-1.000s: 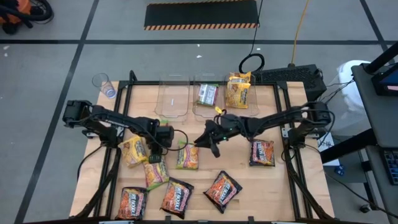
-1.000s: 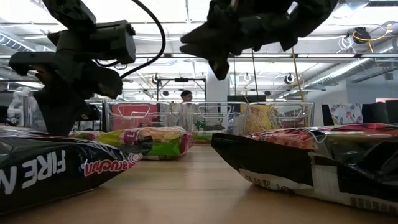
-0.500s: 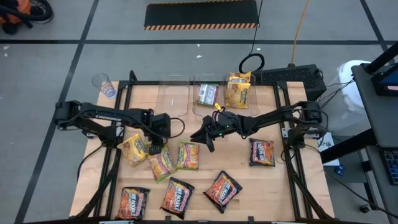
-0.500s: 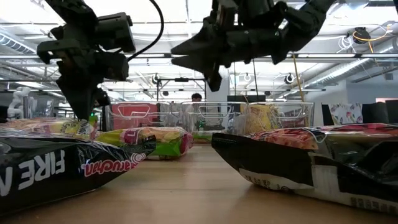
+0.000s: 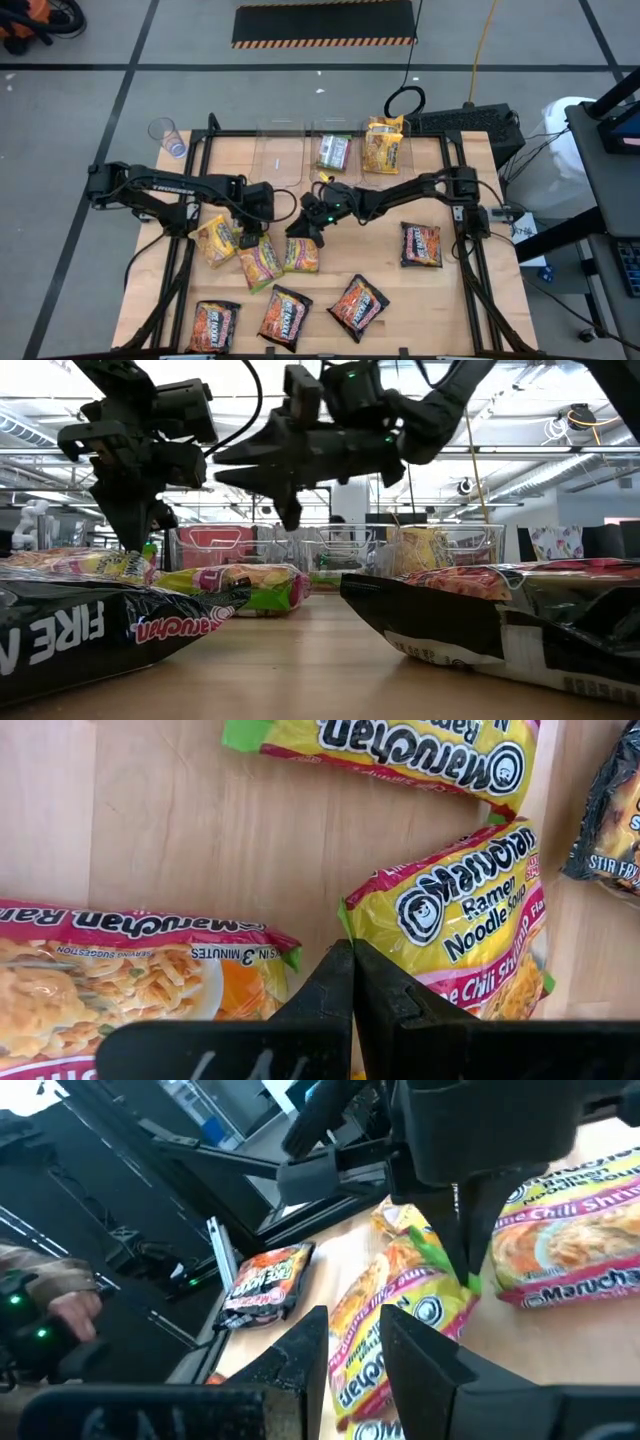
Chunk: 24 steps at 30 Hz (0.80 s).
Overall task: Sort Maruchan noodles
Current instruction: Put the green noodle pack into the center transparent bin
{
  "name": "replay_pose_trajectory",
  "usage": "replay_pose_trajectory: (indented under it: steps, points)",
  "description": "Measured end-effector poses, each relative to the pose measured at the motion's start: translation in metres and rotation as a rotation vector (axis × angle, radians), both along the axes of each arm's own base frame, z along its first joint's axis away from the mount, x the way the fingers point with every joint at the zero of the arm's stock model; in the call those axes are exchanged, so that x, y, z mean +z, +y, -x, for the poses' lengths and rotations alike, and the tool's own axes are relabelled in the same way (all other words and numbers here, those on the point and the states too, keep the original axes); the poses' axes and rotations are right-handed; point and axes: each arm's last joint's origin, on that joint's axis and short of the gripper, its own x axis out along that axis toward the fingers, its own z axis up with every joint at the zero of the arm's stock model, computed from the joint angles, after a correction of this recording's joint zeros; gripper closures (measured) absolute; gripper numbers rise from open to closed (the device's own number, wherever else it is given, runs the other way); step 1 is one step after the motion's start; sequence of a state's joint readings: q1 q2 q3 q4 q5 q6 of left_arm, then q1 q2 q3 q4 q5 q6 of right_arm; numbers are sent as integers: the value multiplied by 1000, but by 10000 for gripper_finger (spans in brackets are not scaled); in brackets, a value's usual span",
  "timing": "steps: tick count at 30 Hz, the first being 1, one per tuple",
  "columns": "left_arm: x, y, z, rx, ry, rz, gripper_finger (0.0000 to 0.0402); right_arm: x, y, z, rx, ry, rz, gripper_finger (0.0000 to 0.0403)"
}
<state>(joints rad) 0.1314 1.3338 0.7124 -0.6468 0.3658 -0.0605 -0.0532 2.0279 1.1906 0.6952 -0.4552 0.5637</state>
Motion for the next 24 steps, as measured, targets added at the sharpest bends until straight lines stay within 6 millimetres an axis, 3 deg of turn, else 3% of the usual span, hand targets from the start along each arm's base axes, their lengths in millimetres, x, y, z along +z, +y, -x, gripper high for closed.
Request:
replay_pose_trajectory:
  steps: [6,13,24]
  points:
    - [1,0,0,-1,-2,0,402,-22,4,-13,43,81,-64,312]
    - [16,1,-10,-44,-74,-25,402,-37,13,-27,58,105,-85,312]
    - [20,1,-12,-45,-69,-24,401,-36,5,-35,-25,62,-33,312]
